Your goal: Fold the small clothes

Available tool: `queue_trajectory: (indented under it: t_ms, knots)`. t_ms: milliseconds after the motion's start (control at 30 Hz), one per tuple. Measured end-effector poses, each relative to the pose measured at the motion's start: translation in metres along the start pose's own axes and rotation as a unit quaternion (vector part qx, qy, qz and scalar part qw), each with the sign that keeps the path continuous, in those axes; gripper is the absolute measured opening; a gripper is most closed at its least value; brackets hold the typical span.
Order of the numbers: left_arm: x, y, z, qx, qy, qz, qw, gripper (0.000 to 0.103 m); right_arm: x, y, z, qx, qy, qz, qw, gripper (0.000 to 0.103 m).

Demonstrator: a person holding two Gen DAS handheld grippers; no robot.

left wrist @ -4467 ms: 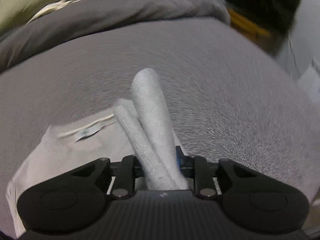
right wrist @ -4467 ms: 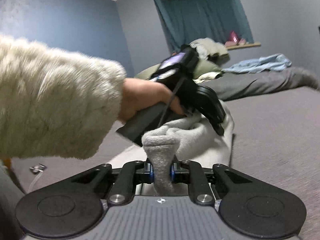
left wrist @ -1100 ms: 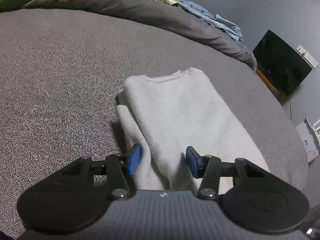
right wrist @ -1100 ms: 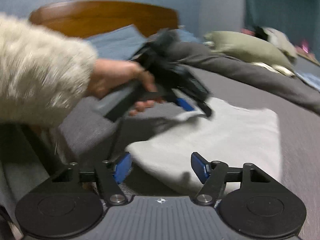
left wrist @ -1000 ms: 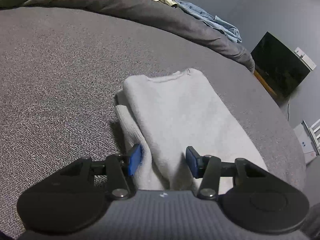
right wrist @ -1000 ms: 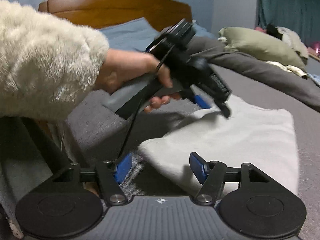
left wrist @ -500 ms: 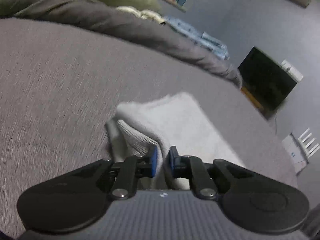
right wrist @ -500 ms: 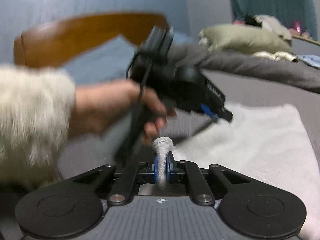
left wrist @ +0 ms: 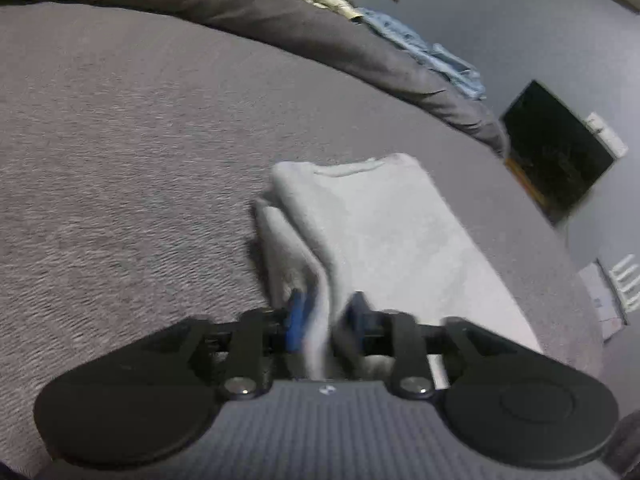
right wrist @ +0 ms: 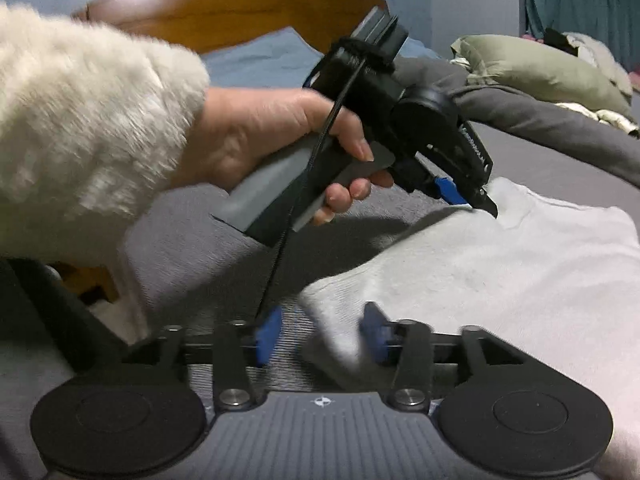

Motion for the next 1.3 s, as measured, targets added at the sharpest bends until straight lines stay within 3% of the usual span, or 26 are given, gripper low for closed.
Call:
queue_trajectory:
  t_ms: [167, 267, 433, 500, 600, 667, 900, 967, 1067, 1133, 1200, 1300]
  knots:
    - [-0.029, 0.004, -0.009, 0.005, -0.024, -0.021, 0.9995, 0.043, -0.046, 0.009, -0.030, 0.056, 0.050, -0.023, 0.997, 0.060]
    - [-0.049, 0.018, -0.022, 0.024, -0.050, -0.019, 0.9983, 0.043, -0.083, 0.019, -0.059, 0.083, 0.119, -0.039, 0.989, 0.076]
    - [-0.081, 0.061, -0.039, -0.019, -0.036, -0.032, 0.9986, 0.043, -0.122, 0.048, -0.104, 0.117, 0.204, -0.026, 0.971, 0.084]
    - [-0.086, 0.078, -0.050, -0.010, -0.053, -0.030, 0.9981, 0.043, -0.122, 0.062, -0.110, 0.121, 0.218, -0.008, 0.968, 0.084]
    - [-0.086, 0.100, -0.066, 0.012, -0.107, -0.028, 0.9938, 0.043, -0.104, 0.080, -0.106, 0.105, 0.230, 0.010, 0.967, 0.083]
    - [-0.082, 0.110, -0.072, 0.011, -0.120, -0.022, 0.9925, 0.043, -0.089, 0.084, -0.105, 0.093, 0.234, 0.012, 0.968, 0.082]
    - [-0.074, 0.125, -0.066, 0.011, -0.189, -0.011, 0.9819, 0.043, -0.072, 0.083, -0.136, 0.089, 0.297, -0.041, 0.950, 0.076]
    - [-0.073, 0.129, -0.058, 0.000, -0.182, -0.009, 0.9832, 0.043, -0.076, 0.088, -0.148, 0.106, 0.295, -0.052, 0.948, 0.076]
    - [-0.069, 0.131, -0.051, -0.023, -0.165, -0.004, 0.9860, 0.050, -0.091, 0.100, -0.168, 0.188, 0.294, -0.059, 0.935, 0.076]
    - [-0.065, 0.132, -0.053, -0.013, -0.164, 0.000, 0.9864, 0.053, -0.085, 0.109, -0.185, 0.247, 0.272, -0.048, 0.929, 0.076]
    - [-0.060, 0.133, -0.055, 0.010, -0.176, 0.005, 0.9844, 0.058, -0.079, 0.125, -0.196, 0.290, 0.256, -0.032, 0.922, 0.083]
    - [-0.058, 0.132, -0.052, 0.016, -0.183, 0.002, 0.9830, 0.061, -0.072, 0.130, -0.207, 0.302, 0.238, -0.027, 0.923, 0.086]
Point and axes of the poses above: each gripper's, at about its wrist camera, not at the fingertips, and x roughly the way its jaws point, z to its left, y to its underside, the point moved 8 cm from there along x, roughly the way its jaws point, and after that the axes turned 7 degrees about z, right-handed, at the moved point
